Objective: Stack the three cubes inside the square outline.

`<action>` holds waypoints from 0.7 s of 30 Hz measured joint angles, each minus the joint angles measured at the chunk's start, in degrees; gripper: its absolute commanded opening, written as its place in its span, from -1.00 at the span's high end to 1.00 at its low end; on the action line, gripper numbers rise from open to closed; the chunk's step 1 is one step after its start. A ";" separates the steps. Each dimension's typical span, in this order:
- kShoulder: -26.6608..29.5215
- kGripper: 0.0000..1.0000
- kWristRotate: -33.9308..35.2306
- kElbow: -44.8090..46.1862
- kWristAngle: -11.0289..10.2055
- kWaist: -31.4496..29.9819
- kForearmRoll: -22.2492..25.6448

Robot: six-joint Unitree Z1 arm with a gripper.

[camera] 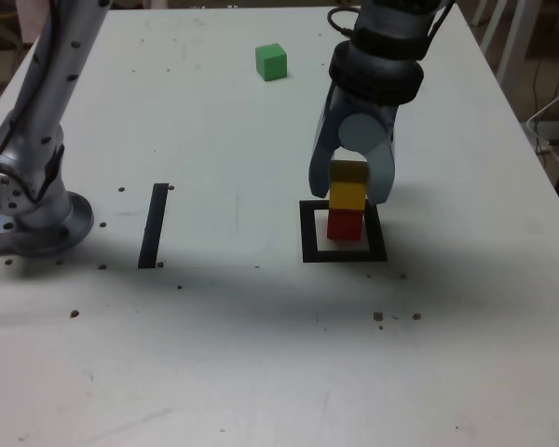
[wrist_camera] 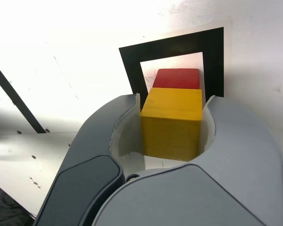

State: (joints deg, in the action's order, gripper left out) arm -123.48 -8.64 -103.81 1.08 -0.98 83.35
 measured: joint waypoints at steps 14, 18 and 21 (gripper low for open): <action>0.02 -0.71 -0.33 1.71 0.34 0.27 -0.48; 1.92 -0.97 -0.18 2.43 -1.33 1.02 -0.47; 4.39 -0.99 0.13 2.87 -3.05 2.92 0.04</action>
State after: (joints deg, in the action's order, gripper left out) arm -119.09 -8.51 -100.94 -1.96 1.95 83.39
